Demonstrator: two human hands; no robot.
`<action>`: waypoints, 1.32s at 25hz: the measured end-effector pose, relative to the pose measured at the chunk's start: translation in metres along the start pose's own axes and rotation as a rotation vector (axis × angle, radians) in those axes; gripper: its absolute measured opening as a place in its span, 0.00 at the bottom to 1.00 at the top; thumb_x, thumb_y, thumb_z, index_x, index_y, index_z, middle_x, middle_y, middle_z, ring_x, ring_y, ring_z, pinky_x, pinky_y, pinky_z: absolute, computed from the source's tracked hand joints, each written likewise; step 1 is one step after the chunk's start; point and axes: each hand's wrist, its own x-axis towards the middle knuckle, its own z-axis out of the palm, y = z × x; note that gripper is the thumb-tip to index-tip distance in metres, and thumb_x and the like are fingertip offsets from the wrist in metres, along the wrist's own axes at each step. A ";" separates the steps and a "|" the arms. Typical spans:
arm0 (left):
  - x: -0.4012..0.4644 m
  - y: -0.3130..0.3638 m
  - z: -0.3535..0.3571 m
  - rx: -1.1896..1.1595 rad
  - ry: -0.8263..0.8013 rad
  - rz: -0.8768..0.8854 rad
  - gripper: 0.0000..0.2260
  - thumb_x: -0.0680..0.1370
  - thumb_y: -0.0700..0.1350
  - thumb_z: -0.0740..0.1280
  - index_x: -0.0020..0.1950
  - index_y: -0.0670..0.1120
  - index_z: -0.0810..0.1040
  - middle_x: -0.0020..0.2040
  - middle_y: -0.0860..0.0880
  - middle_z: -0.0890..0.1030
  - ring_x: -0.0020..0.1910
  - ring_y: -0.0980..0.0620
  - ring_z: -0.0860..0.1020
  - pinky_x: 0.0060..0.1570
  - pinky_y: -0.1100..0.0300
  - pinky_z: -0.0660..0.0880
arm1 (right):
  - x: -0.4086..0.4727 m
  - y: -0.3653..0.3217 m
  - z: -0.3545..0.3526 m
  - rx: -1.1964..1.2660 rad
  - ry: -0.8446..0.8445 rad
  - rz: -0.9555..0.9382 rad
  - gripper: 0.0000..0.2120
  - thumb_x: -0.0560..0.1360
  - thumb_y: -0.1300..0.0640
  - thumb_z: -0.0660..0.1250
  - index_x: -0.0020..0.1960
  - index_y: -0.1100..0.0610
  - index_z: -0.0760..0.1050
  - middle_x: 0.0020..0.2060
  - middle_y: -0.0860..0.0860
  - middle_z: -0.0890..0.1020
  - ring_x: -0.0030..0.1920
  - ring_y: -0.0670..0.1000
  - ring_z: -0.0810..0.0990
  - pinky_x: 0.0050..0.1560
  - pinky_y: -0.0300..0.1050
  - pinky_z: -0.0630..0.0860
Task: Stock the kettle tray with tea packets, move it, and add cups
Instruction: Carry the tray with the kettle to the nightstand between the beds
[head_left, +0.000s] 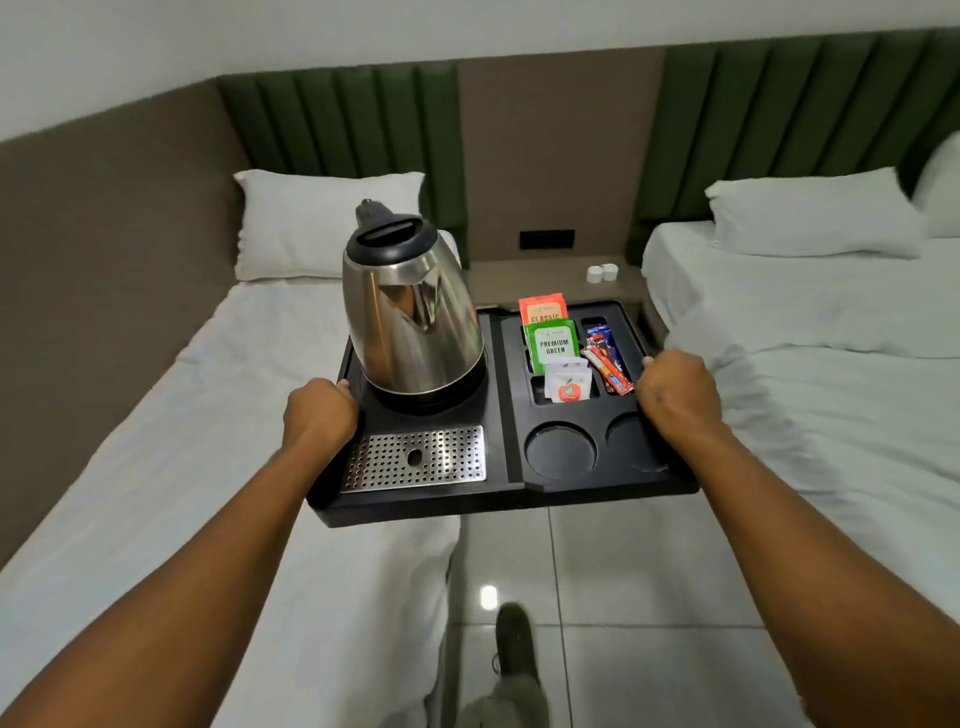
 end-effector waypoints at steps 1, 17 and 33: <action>0.030 0.019 0.015 -0.008 0.006 0.011 0.19 0.83 0.49 0.58 0.51 0.34 0.79 0.53 0.31 0.80 0.51 0.31 0.77 0.45 0.51 0.71 | 0.035 -0.002 0.012 0.008 0.015 -0.001 0.15 0.79 0.56 0.60 0.47 0.67 0.78 0.45 0.65 0.82 0.45 0.65 0.80 0.40 0.47 0.72; 0.602 0.358 0.296 0.018 -0.014 0.112 0.21 0.85 0.48 0.54 0.40 0.38 0.76 0.44 0.33 0.81 0.38 0.38 0.73 0.39 0.54 0.66 | 0.679 -0.064 0.278 0.092 0.030 0.119 0.20 0.81 0.54 0.57 0.45 0.68 0.79 0.42 0.64 0.82 0.41 0.61 0.80 0.37 0.43 0.68; 0.986 0.387 0.835 0.218 -0.138 0.163 0.19 0.84 0.45 0.56 0.44 0.35 0.79 0.41 0.31 0.81 0.40 0.32 0.80 0.41 0.46 0.73 | 1.054 0.074 0.778 -0.069 -0.227 0.257 0.17 0.80 0.58 0.58 0.42 0.69 0.78 0.41 0.67 0.81 0.43 0.64 0.81 0.37 0.47 0.69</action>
